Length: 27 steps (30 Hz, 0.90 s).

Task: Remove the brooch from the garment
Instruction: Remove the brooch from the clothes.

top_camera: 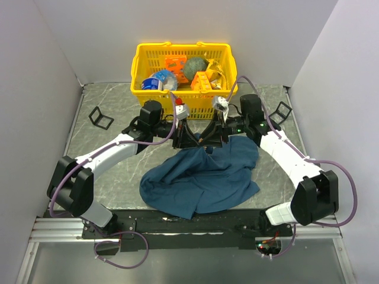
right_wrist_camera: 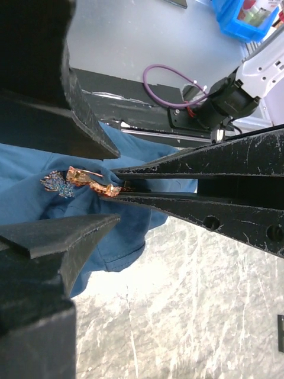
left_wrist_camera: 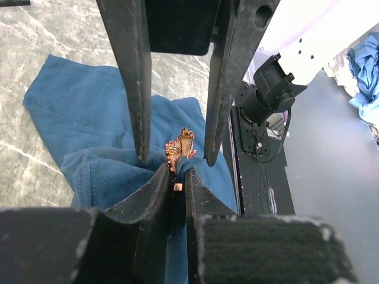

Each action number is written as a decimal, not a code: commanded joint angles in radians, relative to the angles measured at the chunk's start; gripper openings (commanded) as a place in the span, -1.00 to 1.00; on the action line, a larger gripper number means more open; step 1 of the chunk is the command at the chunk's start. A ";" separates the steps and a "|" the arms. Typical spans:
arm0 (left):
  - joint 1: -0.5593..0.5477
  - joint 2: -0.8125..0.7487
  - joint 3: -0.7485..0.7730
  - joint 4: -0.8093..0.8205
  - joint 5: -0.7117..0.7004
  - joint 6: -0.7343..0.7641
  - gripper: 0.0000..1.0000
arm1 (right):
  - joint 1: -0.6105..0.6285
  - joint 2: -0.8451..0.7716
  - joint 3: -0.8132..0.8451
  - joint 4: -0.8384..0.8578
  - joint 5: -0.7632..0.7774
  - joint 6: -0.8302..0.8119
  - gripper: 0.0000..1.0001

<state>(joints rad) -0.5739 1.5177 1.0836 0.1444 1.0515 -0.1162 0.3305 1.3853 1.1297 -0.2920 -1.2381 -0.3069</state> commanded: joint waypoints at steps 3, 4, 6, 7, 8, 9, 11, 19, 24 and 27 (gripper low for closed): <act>-0.011 -0.025 0.018 0.017 0.008 0.020 -0.77 | 0.015 0.008 0.056 0.027 -0.009 0.011 -0.16; -0.012 -0.024 0.018 0.018 0.008 0.021 -0.76 | 0.015 0.009 0.058 0.030 -0.012 0.011 -0.21; -0.012 -0.021 0.018 0.018 0.008 0.021 -0.77 | 0.015 0.011 0.058 0.031 -0.024 0.015 -0.25; -0.012 -0.019 0.016 0.021 0.011 0.020 -0.76 | 0.015 0.012 0.059 0.036 -0.035 0.022 -0.26; -0.012 -0.021 0.015 0.021 0.010 0.020 -0.77 | 0.015 0.014 0.059 0.039 -0.040 0.026 -0.28; -0.012 -0.021 0.016 0.020 0.010 0.018 -0.76 | 0.016 0.014 0.061 0.040 -0.041 0.028 -0.31; -0.012 -0.021 0.018 0.018 0.011 0.021 -0.76 | 0.015 0.015 0.056 0.042 -0.049 0.031 -0.33; -0.012 -0.019 0.012 0.020 0.010 0.026 -0.77 | 0.012 0.017 0.059 0.043 -0.083 0.043 -0.36; -0.012 -0.021 0.006 0.029 0.010 0.024 -0.76 | -0.004 0.023 0.042 0.108 -0.118 0.106 -0.35; -0.012 -0.021 0.004 0.029 0.010 0.023 -0.76 | -0.008 0.021 0.028 0.120 -0.127 0.111 -0.37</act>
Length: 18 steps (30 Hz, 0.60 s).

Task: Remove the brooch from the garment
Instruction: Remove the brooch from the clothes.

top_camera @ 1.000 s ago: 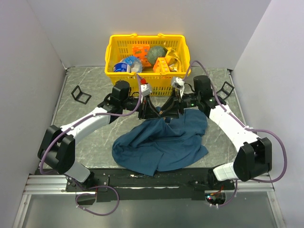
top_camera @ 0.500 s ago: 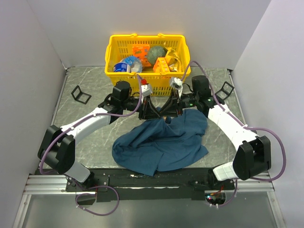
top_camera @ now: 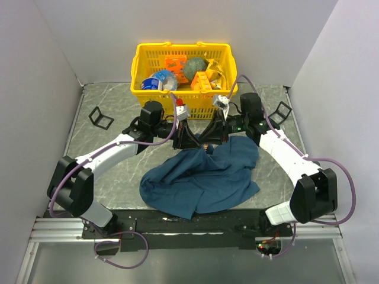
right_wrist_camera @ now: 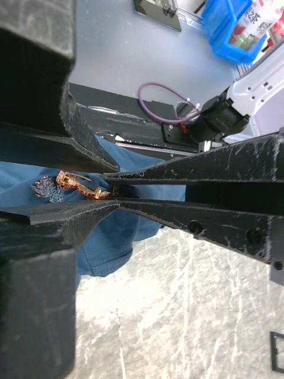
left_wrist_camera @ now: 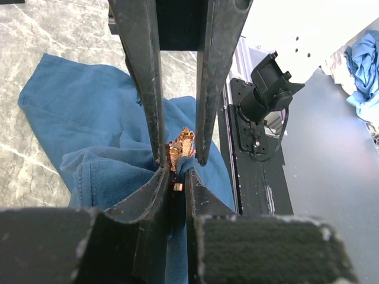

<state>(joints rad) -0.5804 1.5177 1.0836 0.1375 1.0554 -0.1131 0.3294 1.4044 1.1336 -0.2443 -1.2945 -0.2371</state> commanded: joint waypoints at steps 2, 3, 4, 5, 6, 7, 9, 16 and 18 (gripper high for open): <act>-0.006 -0.019 0.002 0.042 0.005 0.015 -0.76 | -0.006 0.002 0.020 0.069 -0.068 0.039 -0.42; -0.006 -0.017 0.002 0.042 0.006 0.015 -0.75 | -0.007 0.002 0.020 0.066 -0.069 0.030 -0.46; -0.006 -0.017 0.002 0.042 0.005 0.015 -0.75 | -0.007 0.002 0.020 0.053 -0.068 0.024 -0.46; -0.006 -0.017 0.006 0.042 0.006 0.013 -0.75 | -0.007 0.001 0.022 0.043 -0.063 0.018 -0.45; -0.006 -0.016 0.006 0.042 0.003 0.013 -0.75 | -0.009 -0.001 0.023 0.034 -0.058 -0.002 -0.40; -0.006 -0.017 0.006 0.040 0.003 0.013 -0.75 | -0.007 -0.001 0.025 0.022 -0.054 -0.014 -0.39; -0.006 -0.017 0.006 0.042 0.002 0.012 -0.75 | -0.007 -0.004 0.025 -0.004 -0.052 -0.036 -0.36; -0.006 -0.019 -0.001 0.050 -0.002 0.009 -0.75 | -0.007 -0.021 0.011 -0.029 -0.034 -0.068 -0.25; -0.006 -0.021 -0.001 0.053 -0.002 0.007 -0.75 | -0.007 -0.019 0.006 -0.026 -0.031 -0.067 -0.30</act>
<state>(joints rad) -0.5823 1.5177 1.0828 0.1448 1.0489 -0.1139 0.3244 1.4052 1.1332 -0.2604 -1.3212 -0.2783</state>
